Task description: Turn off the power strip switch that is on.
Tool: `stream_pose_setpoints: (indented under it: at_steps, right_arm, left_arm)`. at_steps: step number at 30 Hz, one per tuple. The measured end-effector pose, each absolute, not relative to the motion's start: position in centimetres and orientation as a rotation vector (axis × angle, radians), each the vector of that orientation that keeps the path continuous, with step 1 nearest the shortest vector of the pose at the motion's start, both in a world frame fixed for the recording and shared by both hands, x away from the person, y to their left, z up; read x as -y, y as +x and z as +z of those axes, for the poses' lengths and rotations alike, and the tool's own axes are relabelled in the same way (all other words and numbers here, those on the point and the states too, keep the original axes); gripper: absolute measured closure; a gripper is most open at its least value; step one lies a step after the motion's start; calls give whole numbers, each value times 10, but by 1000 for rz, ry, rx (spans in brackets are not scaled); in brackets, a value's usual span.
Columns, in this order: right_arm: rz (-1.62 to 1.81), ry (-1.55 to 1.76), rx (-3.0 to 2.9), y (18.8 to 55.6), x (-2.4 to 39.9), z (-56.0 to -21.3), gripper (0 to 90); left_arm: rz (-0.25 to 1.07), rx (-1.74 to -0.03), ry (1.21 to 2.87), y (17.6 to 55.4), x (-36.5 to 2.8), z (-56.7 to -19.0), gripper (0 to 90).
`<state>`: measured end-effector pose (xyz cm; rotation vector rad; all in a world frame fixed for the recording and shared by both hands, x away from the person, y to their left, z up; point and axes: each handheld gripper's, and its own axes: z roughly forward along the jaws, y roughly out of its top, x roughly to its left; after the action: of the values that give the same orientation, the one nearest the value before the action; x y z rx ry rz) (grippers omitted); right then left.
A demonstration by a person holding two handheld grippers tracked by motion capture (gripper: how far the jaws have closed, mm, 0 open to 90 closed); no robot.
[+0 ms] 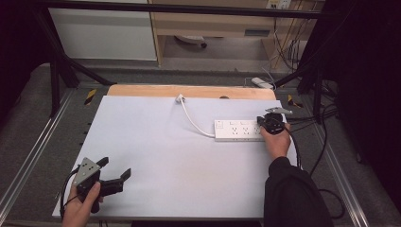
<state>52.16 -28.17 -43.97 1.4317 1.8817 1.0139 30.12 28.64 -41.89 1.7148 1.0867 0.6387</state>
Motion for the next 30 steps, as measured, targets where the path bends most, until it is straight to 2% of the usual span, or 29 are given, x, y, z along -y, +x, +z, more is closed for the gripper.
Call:
stream_pose_setpoints:
  at_steps: [30]
  right_arm:
    - [1039, 1410, -1868, 520, 280, -445, 900]
  left_arm:
    - [638, -1087, 1719, 301, -286, -419, 49]
